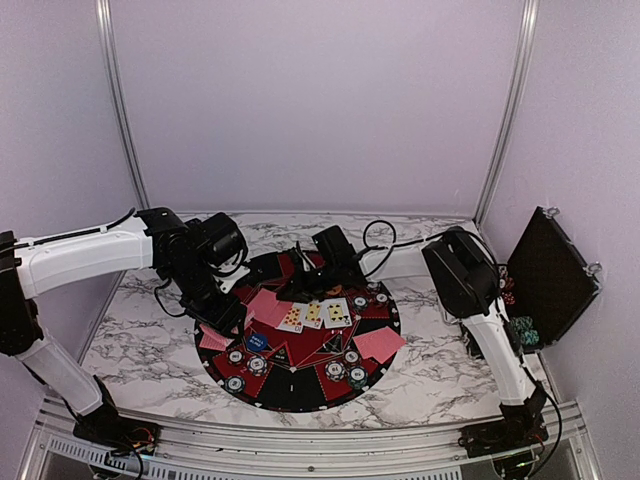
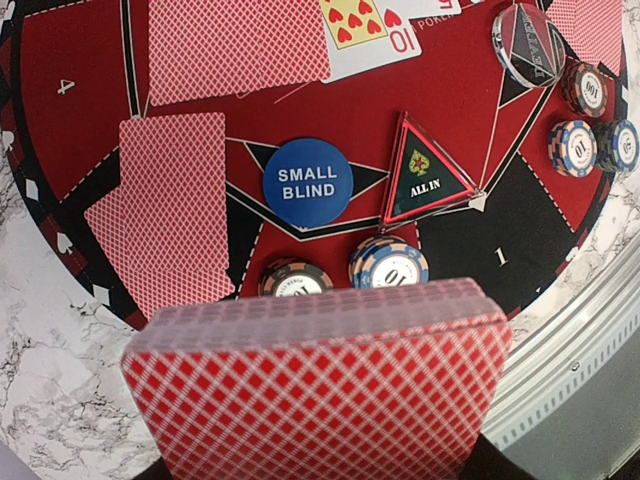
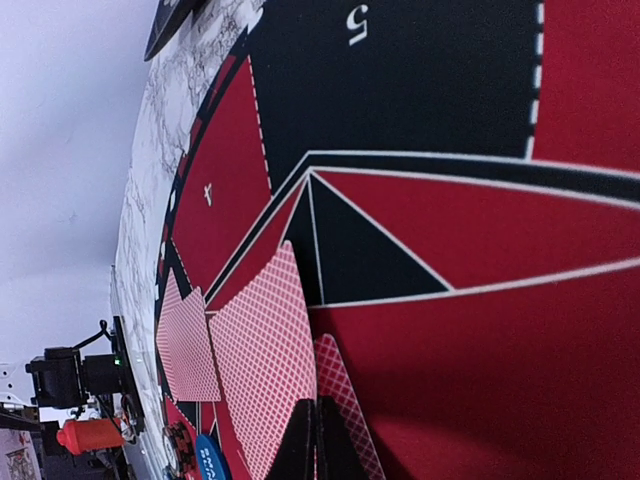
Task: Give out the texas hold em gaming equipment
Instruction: Place the poker card in the community card area.
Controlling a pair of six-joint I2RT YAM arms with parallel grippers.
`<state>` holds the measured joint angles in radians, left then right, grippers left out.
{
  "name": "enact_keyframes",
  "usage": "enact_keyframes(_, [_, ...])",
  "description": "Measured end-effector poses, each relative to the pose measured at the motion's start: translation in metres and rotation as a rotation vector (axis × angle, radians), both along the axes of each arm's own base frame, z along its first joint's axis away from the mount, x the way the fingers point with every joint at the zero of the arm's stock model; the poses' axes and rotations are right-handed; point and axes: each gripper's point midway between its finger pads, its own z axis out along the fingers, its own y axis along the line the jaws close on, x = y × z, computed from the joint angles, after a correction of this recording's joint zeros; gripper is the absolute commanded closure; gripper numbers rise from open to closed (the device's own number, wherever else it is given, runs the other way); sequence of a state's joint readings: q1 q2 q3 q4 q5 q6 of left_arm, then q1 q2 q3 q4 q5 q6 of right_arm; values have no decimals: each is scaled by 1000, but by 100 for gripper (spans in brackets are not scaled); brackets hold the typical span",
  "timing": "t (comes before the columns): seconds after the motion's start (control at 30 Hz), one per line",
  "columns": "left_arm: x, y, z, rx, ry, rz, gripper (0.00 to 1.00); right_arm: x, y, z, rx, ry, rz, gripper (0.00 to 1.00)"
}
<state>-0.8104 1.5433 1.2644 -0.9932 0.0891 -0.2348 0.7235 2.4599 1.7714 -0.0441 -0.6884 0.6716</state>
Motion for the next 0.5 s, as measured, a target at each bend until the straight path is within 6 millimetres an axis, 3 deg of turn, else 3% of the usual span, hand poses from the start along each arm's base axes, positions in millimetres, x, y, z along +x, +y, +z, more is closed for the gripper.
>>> enact_keyframes(0.37, [0, 0, 0, 0, 0, 0, 38, 2, 10, 7, -31, -59, 19, 100])
enact_keyframes(0.5, [0, 0, 0, 0, 0, 0, 38, 3, 8, 3, -52, -67, 15, 92])
